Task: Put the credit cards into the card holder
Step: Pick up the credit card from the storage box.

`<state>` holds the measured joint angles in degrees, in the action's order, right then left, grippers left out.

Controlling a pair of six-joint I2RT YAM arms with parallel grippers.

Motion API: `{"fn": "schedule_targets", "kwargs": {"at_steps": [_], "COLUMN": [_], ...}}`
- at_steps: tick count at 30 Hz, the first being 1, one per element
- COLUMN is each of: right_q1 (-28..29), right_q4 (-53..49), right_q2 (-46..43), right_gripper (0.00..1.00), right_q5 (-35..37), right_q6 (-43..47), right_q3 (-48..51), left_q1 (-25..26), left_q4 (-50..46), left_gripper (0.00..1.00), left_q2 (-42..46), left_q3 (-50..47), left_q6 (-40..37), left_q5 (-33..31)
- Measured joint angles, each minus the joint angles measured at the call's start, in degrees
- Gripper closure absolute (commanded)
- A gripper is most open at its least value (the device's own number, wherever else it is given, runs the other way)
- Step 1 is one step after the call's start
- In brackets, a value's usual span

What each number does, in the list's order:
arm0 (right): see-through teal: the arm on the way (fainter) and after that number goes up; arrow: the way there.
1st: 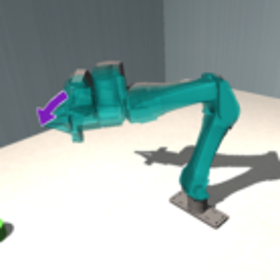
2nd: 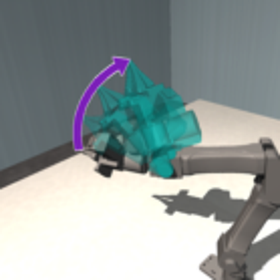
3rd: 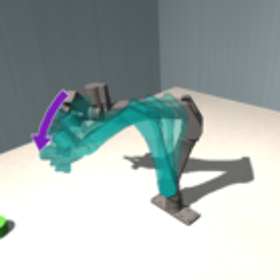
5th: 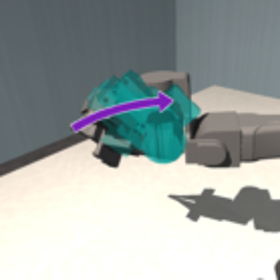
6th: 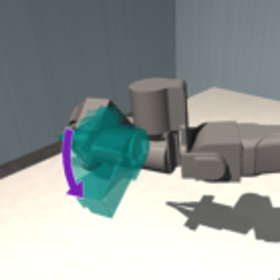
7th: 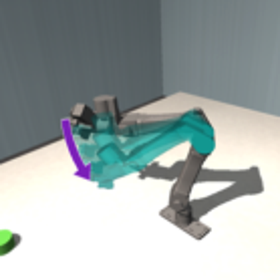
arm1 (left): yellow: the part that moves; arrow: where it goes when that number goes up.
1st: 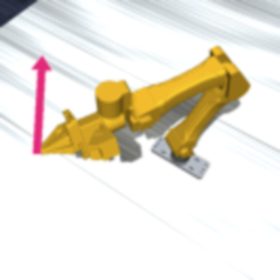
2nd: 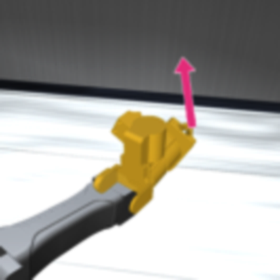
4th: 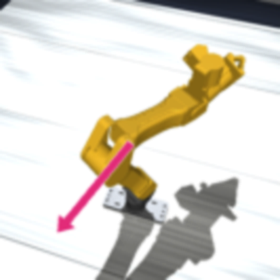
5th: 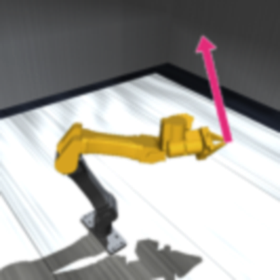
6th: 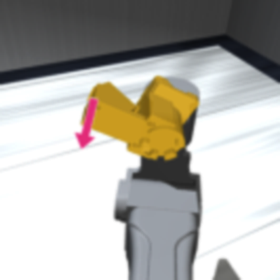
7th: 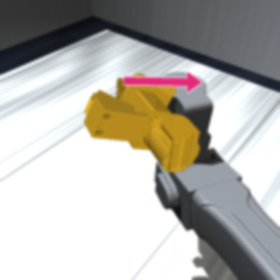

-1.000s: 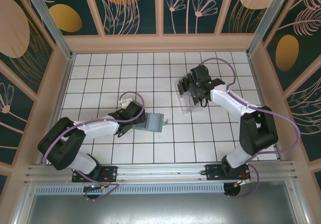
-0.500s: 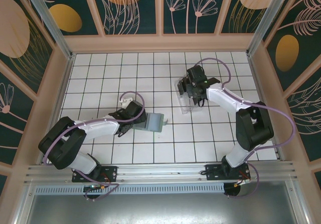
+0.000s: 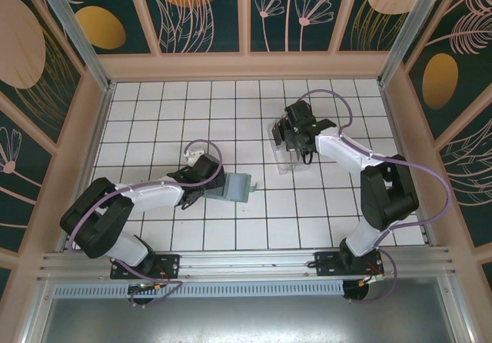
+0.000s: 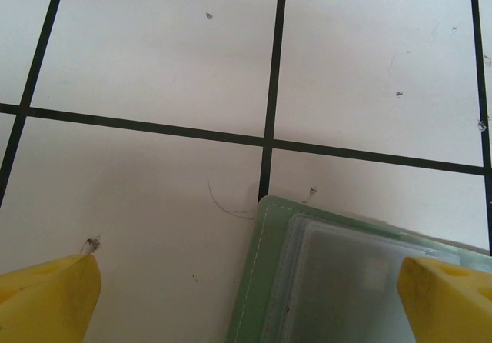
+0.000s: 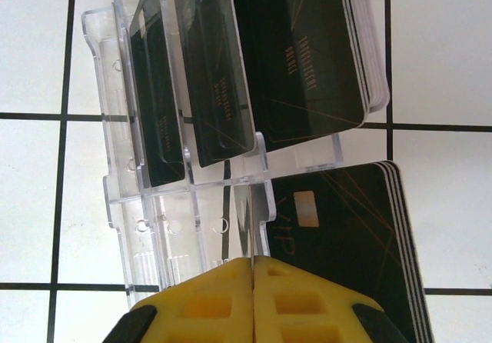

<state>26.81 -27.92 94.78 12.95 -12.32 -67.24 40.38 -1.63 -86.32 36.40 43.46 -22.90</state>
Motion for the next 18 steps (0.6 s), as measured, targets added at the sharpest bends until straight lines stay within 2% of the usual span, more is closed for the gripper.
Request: {"fn": "schedule_targets", "kwargs": {"at_steps": [3,11,18], "right_q1": [0.1,0.1,0.1], "right_q4": [-0.3,-2.4,-3.7], "right_q2": [0.0,-0.3,-4.8], "right_gripper": [1.0,1.0,1.0], "right_q5": [-0.6,-1.0,-1.0], "right_q6": [0.0,0.0,-0.1], "right_q3": [-0.3,-2.0,-3.5], "left_q1": [0.0,0.0,0.0], "left_q4": [0.2,0.4,2.4], "left_gripper": [0.01,0.01,0.01], "left_q2": [0.0,0.0,0.0], "left_q3": [0.0,-0.1,-0.7], "left_q6": [0.0,-0.6,-1.7], "left_q5": [0.1,0.6,3.4]}}
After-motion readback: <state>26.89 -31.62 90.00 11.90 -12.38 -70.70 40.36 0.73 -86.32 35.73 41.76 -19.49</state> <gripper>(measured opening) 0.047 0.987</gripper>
